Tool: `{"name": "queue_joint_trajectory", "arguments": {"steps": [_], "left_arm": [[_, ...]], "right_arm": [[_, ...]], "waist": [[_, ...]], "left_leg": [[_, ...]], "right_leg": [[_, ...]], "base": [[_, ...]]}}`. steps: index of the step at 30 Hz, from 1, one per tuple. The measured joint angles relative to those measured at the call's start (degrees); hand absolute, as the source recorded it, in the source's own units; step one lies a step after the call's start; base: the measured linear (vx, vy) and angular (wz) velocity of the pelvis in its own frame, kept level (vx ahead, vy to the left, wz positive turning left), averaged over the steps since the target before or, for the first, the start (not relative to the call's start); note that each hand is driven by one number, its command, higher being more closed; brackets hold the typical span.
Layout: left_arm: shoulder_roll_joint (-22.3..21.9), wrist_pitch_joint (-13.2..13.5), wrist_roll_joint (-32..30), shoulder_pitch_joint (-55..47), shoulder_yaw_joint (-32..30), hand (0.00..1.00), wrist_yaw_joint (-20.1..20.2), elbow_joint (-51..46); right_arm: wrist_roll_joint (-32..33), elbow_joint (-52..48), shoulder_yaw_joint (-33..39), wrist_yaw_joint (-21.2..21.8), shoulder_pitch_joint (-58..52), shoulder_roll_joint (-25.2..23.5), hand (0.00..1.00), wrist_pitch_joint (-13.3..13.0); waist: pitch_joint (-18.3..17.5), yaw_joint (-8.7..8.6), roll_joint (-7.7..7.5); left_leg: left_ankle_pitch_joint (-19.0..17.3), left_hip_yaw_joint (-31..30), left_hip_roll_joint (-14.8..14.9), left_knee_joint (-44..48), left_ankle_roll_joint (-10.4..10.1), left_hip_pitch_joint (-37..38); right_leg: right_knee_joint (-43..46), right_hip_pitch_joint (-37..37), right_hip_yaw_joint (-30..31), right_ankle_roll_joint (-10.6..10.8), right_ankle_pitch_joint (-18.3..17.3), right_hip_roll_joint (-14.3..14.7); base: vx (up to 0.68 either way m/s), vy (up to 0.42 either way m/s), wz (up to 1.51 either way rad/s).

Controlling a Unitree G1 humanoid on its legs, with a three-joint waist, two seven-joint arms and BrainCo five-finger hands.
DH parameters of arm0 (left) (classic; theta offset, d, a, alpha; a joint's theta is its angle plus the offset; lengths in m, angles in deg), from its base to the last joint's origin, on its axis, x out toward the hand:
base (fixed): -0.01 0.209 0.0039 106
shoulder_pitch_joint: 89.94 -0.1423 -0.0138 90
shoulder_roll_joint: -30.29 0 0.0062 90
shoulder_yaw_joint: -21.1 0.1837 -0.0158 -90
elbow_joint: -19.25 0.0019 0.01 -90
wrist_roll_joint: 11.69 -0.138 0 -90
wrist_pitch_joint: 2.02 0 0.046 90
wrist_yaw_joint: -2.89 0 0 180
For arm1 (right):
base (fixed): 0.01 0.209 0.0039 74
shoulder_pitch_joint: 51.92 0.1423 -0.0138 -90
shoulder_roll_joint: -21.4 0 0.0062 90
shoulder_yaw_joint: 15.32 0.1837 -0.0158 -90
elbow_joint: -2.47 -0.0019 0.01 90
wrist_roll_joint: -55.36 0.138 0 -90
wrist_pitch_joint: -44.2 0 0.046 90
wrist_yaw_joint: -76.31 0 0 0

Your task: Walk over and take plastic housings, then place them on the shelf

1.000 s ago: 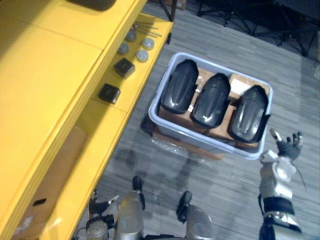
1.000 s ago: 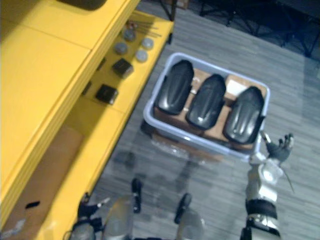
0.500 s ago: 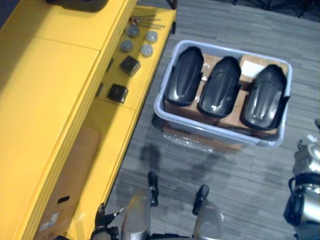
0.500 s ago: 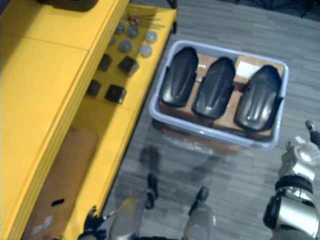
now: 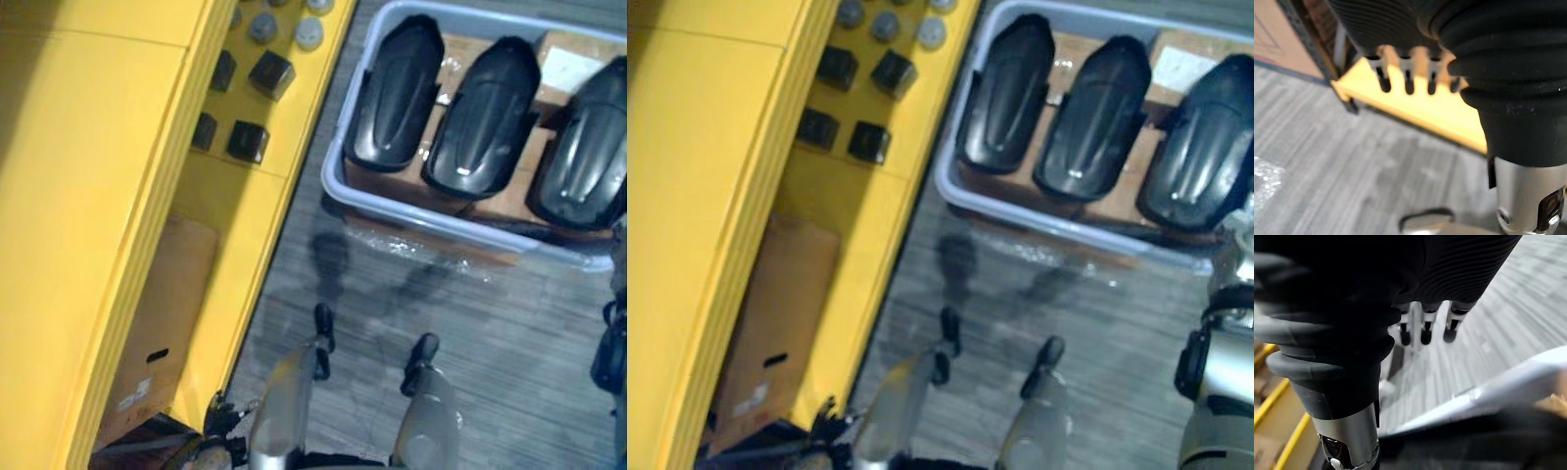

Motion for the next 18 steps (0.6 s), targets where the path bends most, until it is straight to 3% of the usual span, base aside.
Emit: {"name": "queue_joint_trajectory", "arguments": {"steps": [3,9,10,18], "left_arm": [[-0.03,0.01,0.4,0.25,0.29,0.0,0.77,0.08],[-0.04,0.12,2.14,0.63,1.67,0.0,1.14,0.07],[-0.03,0.11,2.26,0.71,1.93,0.0,1.16,0.08],[-0.03,0.51,4.25,0.85,2.47,0.0,1.11,0.89]], "right_arm": [[-0.62,0.11,-1.65,0.46,0.92,0.03,0.0,0.7],[-1.08,2.0,-3.07,2.3,2.28,1.7,0.0,5.26],[-1.31,2.37,-3.69,2.57,2.85,2.61,1.0,6.19],[-2.64,6.0,-3.73,4.17,3.64,5.61,1.0,11.39]], "waist": [[0.18,0.08,0.68],[0.52,0.82,1.69],[0.57,0.91,1.9],[0.35,1.28,2.24]], "left_leg": [[0.25,-0.11,-0.04,0.19,0.15,-1.45],[0.3,-0.31,0.23,1.68,0.22,-3.98],[0.22,-0.43,0.34,2.15,0.32,-4.76],[-0.85,-1.51,1.09,6.15,0.4,-8.66]], "right_leg": [[0.62,-1.54,0.0,0.05,-0.16,-0.15],[1.36,-3.62,0.03,0.01,-0.17,-0.1],[1.6,-4.2,-0.03,0.0,-0.17,-0.07],[3.72,-6.77,-0.26,-0.54,-0.58,0.07]], "base": [[0.0,0.003,0.03],[0.0,-0.001,0.01],[0.0,0.0,0.0],[-0.02,0.0,0.02]]}}
